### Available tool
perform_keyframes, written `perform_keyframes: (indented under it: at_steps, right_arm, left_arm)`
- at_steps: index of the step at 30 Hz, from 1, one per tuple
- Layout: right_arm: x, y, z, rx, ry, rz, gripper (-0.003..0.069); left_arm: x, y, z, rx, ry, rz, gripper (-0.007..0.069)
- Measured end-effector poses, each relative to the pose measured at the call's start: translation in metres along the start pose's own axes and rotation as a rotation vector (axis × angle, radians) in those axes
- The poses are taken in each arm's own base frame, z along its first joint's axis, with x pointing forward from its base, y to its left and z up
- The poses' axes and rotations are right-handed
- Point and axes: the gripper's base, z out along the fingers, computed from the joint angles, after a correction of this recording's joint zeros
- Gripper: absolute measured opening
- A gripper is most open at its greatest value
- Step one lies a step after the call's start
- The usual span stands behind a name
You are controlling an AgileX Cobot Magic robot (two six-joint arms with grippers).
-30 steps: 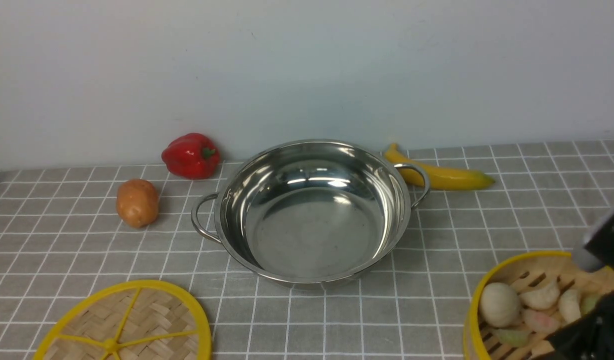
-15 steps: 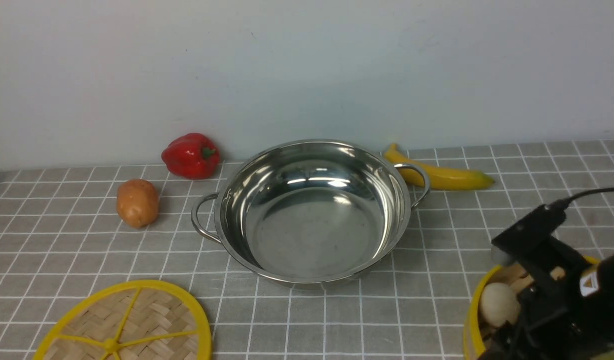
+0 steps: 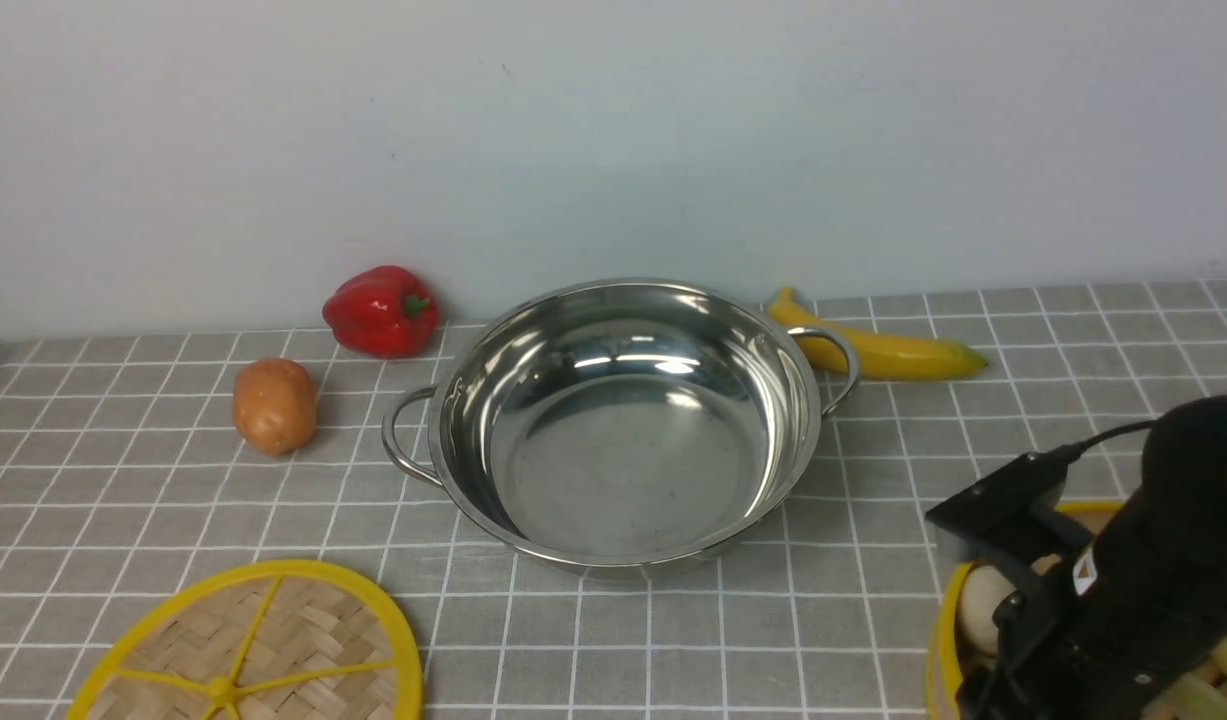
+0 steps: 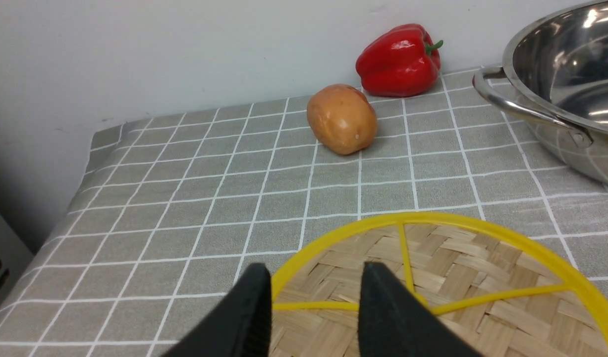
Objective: Place the steamer in the pot on the grey tablecloth, and put the lid on the steamer.
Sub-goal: 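Reach for and grasp the rim of the bamboo steamer holding the buns with the right gripper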
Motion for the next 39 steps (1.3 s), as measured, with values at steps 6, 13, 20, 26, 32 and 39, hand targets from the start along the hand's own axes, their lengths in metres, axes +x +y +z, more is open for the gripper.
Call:
perform_keyframes:
  at_steps: [6,13,20,26,32,39]
  right_arm:
    - [-0.0001,-0.0001,0.0001,0.001,0.000,0.003,0.0356]
    - [-0.0009,-0.0003,-0.0001,0.003,-0.008,0.017,0.0349]
    - [-0.0010,-0.0004,0.0001,0.004,-0.007,0.017,0.0313]
    - [-0.0009,0.0000,0.0001,0.000,-0.007,0.023,0.0309]
    - [0.0014,0.0019,0.0001,-0.021,0.020,0.038,0.0309]
    - [0.0040,0.0025,0.0000,-0.027,0.048,0.039,0.0309]
  left_arm:
    - [0.0000,0.0000,0.0000,0.000,0.000,0.000,0.0243]
    - [0.0000,0.0000,0.0000,0.000,0.000,0.000,0.0243]
    - [0.0000,0.0000,0.0000,0.000,0.000,0.000,0.0243]
    - [0.0000,0.0000,0.0000,0.000,0.000,0.000,0.0243]
    - [0.0000,0.0000,0.0000,0.000,0.000,0.000,0.0243]
    - [0.0000,0.0000,0.0000,0.000,0.000,0.000,0.0243]
